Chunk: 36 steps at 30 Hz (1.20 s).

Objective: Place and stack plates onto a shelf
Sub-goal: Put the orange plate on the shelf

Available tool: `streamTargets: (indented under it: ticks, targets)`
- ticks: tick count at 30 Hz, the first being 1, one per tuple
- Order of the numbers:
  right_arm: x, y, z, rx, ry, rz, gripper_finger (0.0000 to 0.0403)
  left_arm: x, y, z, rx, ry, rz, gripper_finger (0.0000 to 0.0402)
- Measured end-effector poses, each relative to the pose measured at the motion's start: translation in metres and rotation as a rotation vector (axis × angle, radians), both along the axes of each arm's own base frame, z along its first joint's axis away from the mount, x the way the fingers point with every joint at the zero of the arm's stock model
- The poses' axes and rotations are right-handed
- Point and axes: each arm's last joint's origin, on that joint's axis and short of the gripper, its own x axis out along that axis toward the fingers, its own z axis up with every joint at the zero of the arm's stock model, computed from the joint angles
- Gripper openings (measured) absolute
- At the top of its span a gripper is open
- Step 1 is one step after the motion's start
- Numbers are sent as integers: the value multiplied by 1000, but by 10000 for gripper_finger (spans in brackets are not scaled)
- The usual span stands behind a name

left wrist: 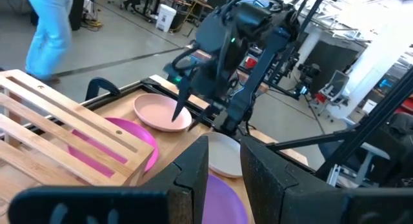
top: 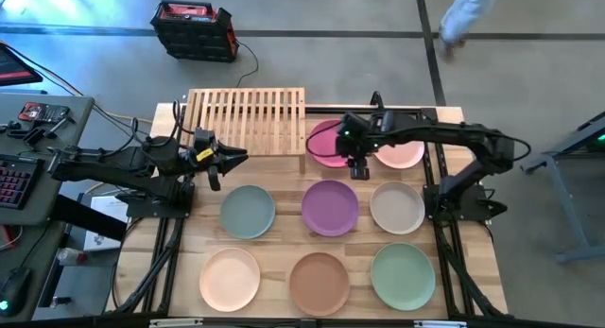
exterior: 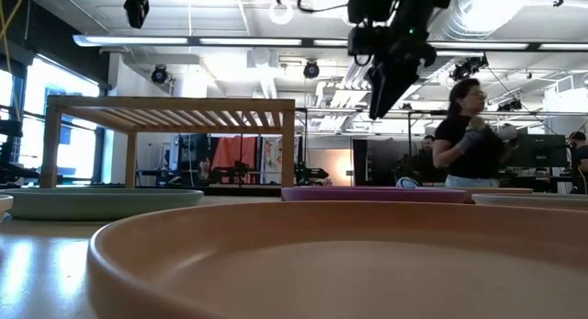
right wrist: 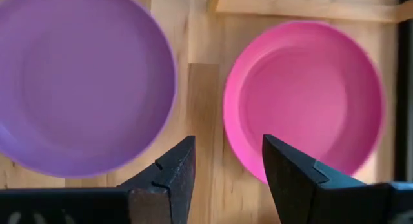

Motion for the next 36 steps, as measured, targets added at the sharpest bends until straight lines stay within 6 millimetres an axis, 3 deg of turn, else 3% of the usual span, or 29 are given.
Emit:
streamTargets:
  ticks: [9, 17, 36]
  targets:
    - [19, -11, -32, 33, 58, 10, 158, 0, 0, 0, -1, 0, 0, 78]
    - [23, -27, -54, 87, 112, -24, 158, 0, 0, 0, -3, -1, 0, 78]
    - [-2, -34, -61, 187, 329, -115, 158, 0, 0, 0, -5, 1, 2, 78]
